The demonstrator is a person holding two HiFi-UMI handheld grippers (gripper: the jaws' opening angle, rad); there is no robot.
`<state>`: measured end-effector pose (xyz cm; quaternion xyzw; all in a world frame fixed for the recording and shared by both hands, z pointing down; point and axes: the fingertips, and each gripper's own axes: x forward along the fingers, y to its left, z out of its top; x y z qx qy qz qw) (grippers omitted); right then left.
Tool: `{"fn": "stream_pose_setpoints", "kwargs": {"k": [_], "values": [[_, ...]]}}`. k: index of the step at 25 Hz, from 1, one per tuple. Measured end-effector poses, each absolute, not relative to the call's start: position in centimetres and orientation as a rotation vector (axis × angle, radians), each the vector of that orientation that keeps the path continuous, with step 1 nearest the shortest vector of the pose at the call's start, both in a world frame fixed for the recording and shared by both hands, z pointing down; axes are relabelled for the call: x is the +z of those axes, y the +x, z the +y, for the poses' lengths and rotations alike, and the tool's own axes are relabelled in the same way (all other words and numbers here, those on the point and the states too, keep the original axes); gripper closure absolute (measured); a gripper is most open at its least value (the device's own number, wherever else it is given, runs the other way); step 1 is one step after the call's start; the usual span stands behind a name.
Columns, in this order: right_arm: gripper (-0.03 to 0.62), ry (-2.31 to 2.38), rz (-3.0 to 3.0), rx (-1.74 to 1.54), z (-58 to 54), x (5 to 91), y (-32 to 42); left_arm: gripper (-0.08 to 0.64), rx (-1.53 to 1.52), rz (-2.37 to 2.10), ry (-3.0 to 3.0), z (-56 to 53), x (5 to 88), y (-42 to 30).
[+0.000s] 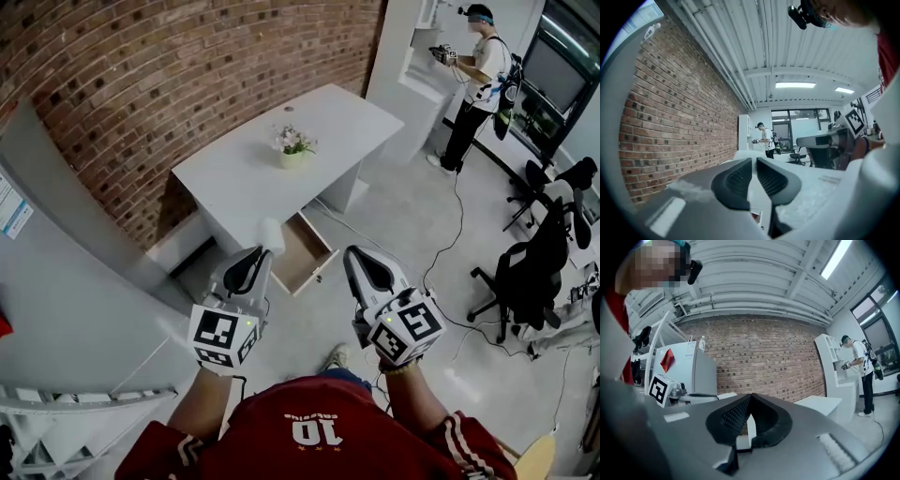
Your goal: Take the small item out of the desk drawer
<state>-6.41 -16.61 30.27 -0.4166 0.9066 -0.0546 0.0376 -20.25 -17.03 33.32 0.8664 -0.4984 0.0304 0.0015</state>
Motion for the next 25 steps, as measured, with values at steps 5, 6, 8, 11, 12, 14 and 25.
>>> {"fn": "stream_pose_setpoints", "kwargs": {"k": [5, 6, 8, 11, 12, 14, 25], "values": [[0.601, -1.367, 2.789, -0.118, -15.5, 30.7, -6.6, 0.520, 0.078, -1.577, 2.705, -15.9, 33.0, -21.4], [0.601, -1.378, 2.793, -0.112, -15.3, 30.8, -6.7, 0.518, 0.085, -1.573, 2.711, -15.7, 33.0, -21.5], [0.601, -1.392, 2.801, -0.102, -14.9, 30.8, -6.9, 0.518, 0.099, -1.567, 2.724, -15.2, 33.0, -21.6], [0.603, -1.401, 2.800, -0.095, -14.2, 30.8, -6.9, 0.518, 0.115, -1.582, 2.731, -14.5, 33.0, -21.8], [0.603, -1.405, 2.799, -0.095, -13.9, 30.8, -6.8, 0.518, 0.120, -1.585, 2.731, -14.3, 33.0, -21.9], [0.601, -1.414, 2.796, -0.102, -13.6, 30.9, -6.5, 0.518, 0.121, -1.574, 2.734, -13.8, 33.0, -21.8], [0.601, -1.431, 2.793, -0.123, -12.4, 31.0, -6.0, 0.517, 0.116, -1.537, 2.794, -12.5, 32.7, -19.9]]}}
